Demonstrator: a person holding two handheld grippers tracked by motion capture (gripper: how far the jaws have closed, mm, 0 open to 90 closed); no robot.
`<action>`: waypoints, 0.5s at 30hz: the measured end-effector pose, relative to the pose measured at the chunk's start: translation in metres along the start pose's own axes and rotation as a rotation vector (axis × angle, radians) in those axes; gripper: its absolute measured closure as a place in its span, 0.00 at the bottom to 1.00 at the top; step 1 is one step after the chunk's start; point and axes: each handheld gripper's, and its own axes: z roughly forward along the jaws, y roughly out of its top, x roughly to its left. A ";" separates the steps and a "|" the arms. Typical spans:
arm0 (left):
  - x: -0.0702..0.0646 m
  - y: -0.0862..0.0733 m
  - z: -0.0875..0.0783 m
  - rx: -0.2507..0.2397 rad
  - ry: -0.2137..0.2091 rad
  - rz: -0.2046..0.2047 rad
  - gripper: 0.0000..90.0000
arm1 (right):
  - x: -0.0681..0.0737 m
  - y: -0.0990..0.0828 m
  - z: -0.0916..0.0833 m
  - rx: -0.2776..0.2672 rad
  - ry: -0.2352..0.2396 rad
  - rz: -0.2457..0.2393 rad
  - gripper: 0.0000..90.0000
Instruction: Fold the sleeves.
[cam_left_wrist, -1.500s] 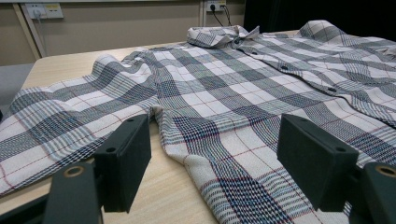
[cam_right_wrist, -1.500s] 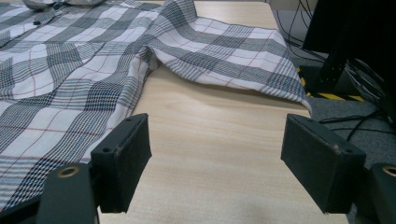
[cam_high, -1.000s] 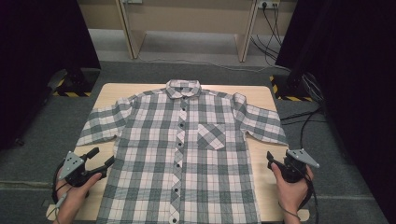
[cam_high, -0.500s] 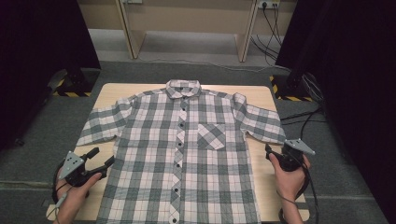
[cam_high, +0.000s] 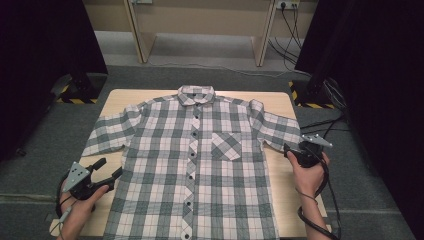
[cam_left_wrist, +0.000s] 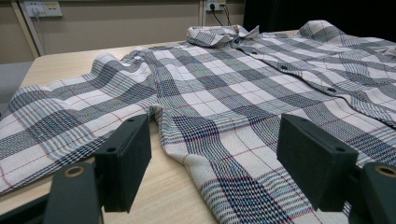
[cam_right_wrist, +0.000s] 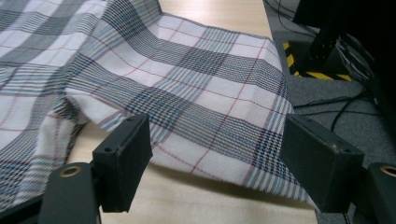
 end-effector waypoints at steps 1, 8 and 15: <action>0.000 0.000 0.000 0.000 0.000 0.000 0.28 | -0.001 0.001 0.003 0.008 -0.002 -0.002 0.28; 0.000 0.000 0.000 0.002 -0.001 -0.001 0.28 | -0.005 0.010 0.026 0.065 -0.023 0.003 0.28; 0.000 0.000 0.000 0.002 -0.004 0.001 0.28 | -0.010 0.016 0.046 0.128 -0.057 -0.004 0.34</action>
